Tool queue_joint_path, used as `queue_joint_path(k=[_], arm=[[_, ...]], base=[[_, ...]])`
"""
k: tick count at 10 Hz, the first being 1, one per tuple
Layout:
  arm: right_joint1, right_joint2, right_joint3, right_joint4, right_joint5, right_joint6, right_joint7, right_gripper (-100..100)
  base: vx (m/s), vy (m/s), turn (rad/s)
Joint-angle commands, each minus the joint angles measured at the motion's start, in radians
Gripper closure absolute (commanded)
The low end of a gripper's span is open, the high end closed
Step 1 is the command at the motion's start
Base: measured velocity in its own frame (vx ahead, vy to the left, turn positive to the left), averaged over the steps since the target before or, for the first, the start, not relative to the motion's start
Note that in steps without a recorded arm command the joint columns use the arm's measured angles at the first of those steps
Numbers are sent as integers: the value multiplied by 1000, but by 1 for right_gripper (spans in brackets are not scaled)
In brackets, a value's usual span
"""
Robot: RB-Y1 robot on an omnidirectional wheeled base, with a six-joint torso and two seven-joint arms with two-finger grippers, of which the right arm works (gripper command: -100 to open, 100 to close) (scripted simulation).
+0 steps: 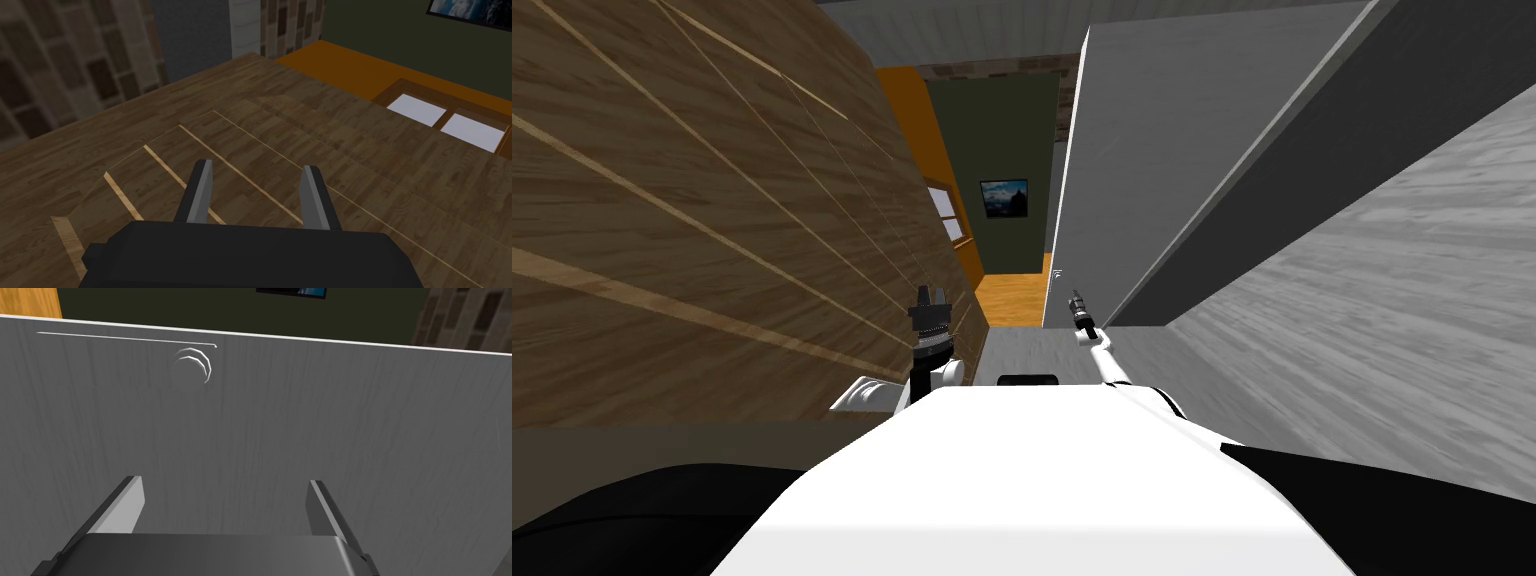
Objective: Pull the door open
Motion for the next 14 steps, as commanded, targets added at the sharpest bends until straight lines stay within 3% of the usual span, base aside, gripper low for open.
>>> queue_joint_path(k=[1, 8, 11, 14], arm=[[-24, -4, -3, 41, 5, 2, -7, -100], [-119, -22, -14, 207, 24, 3, -34, -100], [-144, -27, -17, 250, 29, 3, -42, -100], [-139, -25, -20, 242, 26, 5, -37, -100]], base=[[90, 15, -8], [99, 11, -10], [94, 23, -6], [113, 6, 12]])
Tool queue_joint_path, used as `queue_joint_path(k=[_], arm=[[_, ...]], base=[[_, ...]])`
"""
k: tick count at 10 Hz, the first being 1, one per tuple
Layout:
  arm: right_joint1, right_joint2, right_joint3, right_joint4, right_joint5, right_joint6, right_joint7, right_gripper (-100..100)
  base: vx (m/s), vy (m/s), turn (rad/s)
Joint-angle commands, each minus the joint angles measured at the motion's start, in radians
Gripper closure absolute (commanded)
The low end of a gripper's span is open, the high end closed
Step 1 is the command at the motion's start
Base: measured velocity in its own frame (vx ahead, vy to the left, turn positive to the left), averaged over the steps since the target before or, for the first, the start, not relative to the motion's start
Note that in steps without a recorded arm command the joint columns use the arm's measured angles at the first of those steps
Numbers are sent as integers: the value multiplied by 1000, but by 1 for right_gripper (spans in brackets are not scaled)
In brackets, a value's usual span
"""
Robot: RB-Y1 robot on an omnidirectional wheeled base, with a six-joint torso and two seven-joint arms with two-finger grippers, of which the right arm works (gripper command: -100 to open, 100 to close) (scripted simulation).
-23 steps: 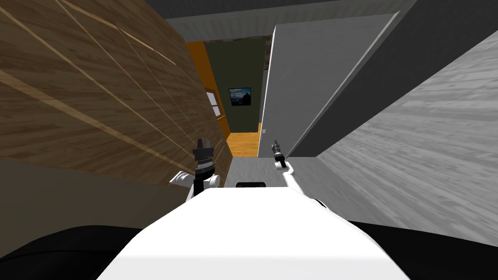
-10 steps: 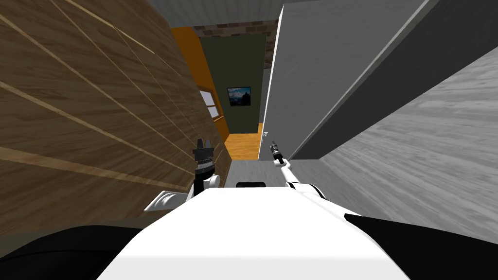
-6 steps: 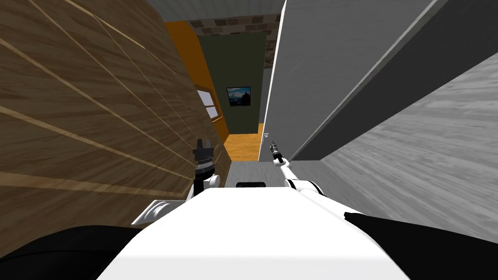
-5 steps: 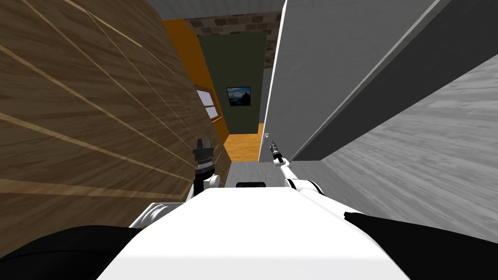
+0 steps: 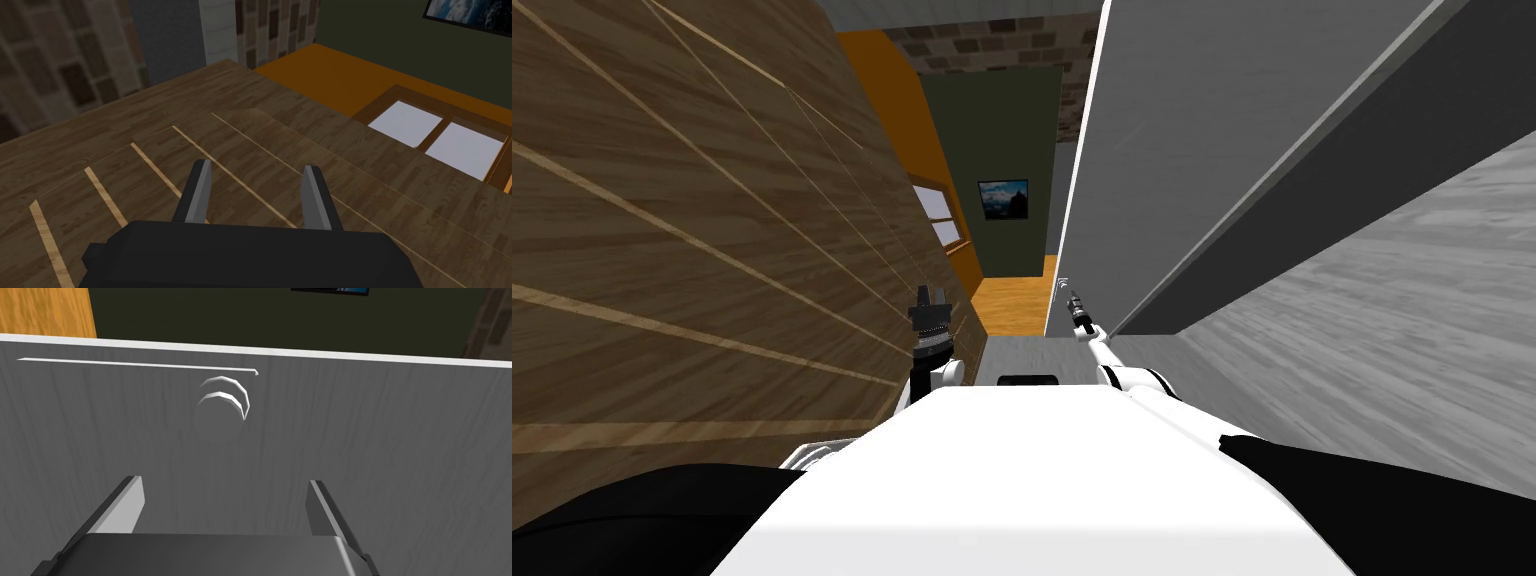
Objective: Pull the door open
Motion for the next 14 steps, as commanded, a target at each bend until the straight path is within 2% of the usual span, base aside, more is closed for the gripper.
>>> queue_joint_path(k=[1, 8, 9, 14], arm=[[-1, 0, -3, 2, -2, 0, 3, -100], [-3, -1, -14, 12, -9, -1, 15, -100], [-3, -1, -14, 12, -9, -1, 15, 100], [-3, -1, -14, 12, -9, -1, 15, 100]], base=[[174, -21, 24], [180, -10, 23], [-8, 1, -4], [-16, 1, -1]])
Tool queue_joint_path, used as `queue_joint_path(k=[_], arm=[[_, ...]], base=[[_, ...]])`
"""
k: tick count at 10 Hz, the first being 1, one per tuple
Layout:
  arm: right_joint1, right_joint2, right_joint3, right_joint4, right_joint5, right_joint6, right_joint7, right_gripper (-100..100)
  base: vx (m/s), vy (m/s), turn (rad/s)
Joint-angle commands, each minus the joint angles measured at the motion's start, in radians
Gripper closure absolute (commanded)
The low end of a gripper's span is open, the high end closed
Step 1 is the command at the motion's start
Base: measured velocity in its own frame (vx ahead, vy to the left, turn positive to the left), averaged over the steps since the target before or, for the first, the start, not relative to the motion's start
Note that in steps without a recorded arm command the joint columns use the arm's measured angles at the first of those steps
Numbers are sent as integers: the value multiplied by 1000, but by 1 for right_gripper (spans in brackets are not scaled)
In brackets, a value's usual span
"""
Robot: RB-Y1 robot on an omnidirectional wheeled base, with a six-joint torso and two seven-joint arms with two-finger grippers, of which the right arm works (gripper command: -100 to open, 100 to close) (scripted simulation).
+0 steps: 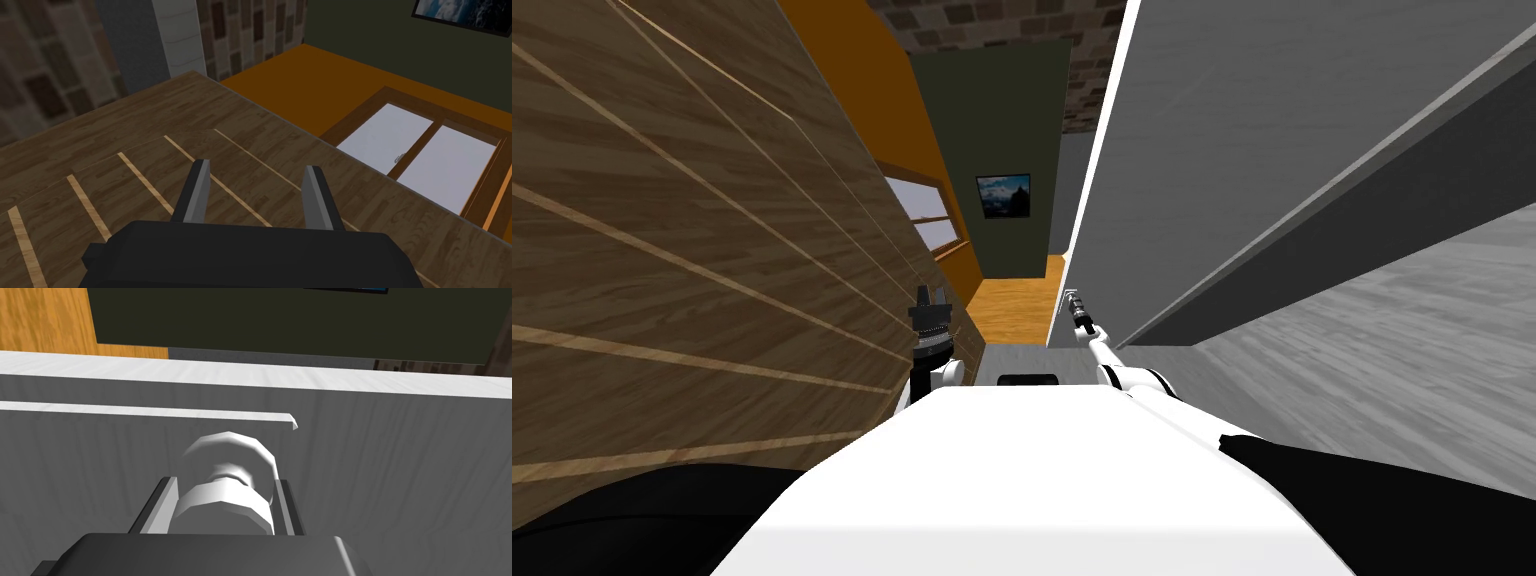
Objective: Pull the door open
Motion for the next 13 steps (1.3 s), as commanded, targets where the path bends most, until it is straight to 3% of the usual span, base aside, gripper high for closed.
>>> queue_joint_path(k=[1, 11, 12, 13], arm=[[-1, -4, 17, 1, 7, -5, -17, 100], [-7, -30, 122, 4, 48, -33, -121, 100], [-6, -26, 117, 4, 46, -30, -114, 100], [-4, -29, 138, 5, 58, -39, -135, 100]], base=[[-125, -44, 86], [-191, -125, 98], [-88, -51, 33], [-149, -67, 63]])
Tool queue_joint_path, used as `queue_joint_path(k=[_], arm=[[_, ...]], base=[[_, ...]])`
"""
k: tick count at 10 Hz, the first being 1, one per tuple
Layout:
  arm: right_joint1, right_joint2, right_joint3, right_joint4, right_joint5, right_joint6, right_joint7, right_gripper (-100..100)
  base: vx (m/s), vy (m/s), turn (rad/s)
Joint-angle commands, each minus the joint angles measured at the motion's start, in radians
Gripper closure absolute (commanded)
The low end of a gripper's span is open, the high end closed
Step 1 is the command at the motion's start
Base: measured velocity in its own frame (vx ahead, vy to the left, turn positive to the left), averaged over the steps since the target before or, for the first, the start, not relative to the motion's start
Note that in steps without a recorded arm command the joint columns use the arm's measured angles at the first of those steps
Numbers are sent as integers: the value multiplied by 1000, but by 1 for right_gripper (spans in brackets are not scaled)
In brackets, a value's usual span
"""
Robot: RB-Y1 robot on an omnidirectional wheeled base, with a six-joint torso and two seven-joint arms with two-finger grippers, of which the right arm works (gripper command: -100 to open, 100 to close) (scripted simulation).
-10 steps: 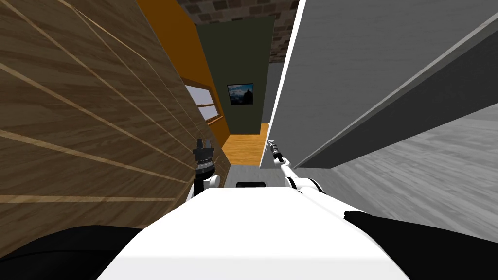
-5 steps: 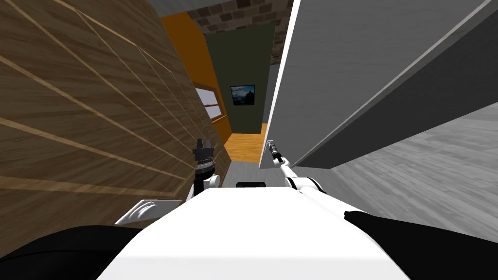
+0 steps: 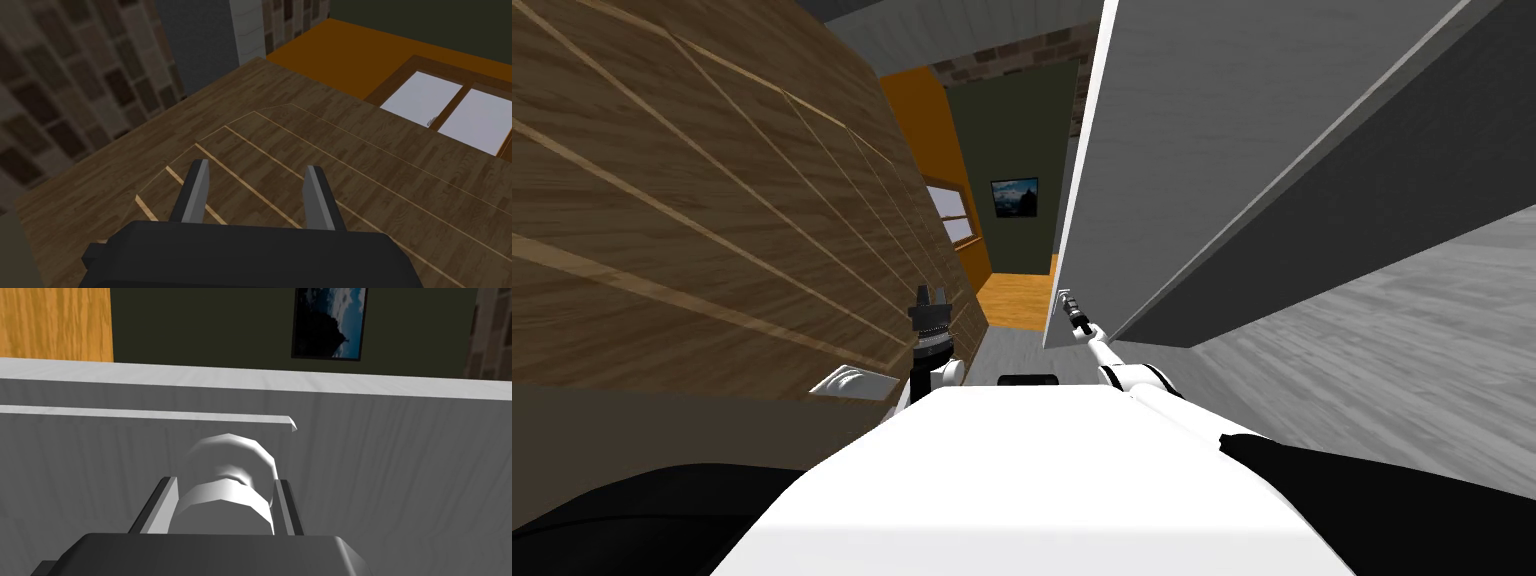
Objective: Pull the door open
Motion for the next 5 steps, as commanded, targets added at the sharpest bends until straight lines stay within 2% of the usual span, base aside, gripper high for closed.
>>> queue_joint_path(k=[1, 5], arm=[[8, -3, 17, -16, 9, -1, -19, 100], [7, -16, 64, -21, 36, -23, -72, 100]], base=[[-199, -121, 81], [-189, -119, 72]])
